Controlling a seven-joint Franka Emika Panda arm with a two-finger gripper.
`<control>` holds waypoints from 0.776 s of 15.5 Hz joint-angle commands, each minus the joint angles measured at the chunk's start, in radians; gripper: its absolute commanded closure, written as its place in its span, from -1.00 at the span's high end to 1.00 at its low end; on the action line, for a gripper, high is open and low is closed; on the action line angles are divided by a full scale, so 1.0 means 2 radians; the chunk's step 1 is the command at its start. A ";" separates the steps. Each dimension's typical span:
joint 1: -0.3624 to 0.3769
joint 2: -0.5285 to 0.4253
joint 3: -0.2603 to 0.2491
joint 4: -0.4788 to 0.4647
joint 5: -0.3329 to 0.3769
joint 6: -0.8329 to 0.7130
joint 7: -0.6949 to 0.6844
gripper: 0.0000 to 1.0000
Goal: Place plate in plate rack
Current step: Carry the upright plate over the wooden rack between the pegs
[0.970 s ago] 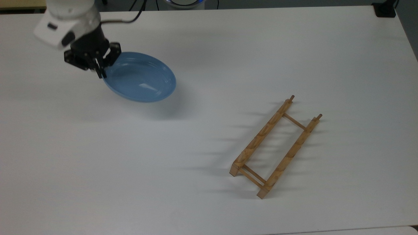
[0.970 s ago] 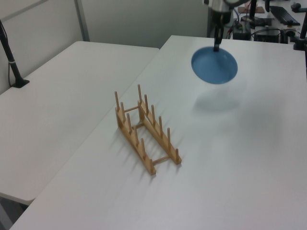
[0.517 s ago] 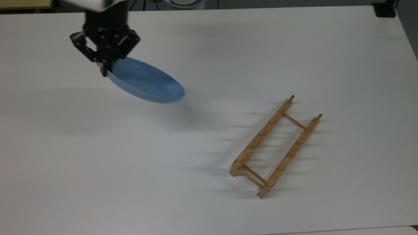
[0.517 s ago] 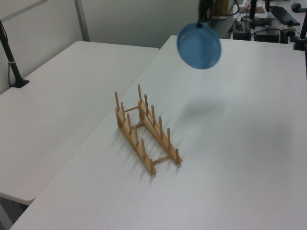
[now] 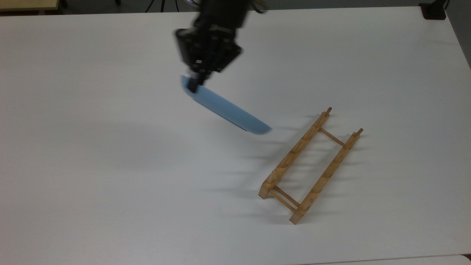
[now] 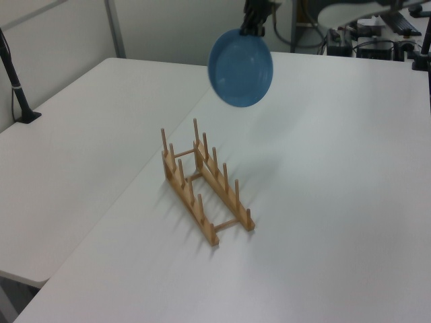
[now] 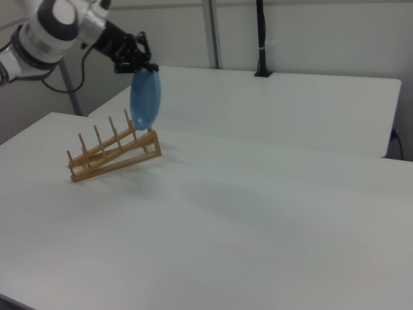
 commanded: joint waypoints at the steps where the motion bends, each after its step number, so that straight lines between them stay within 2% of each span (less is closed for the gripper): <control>1: 0.074 0.048 -0.029 0.029 -0.105 0.001 0.126 -1.00; 4: 0.099 0.082 -0.029 0.051 -0.165 -0.012 0.204 -1.00; 5: 0.104 0.087 -0.029 0.051 -0.175 -0.013 0.218 -1.00; 9: 0.124 0.087 -0.026 0.062 -0.177 -0.028 0.227 -1.00; 12: 0.125 0.087 -0.024 0.067 -0.177 -0.032 0.232 -1.00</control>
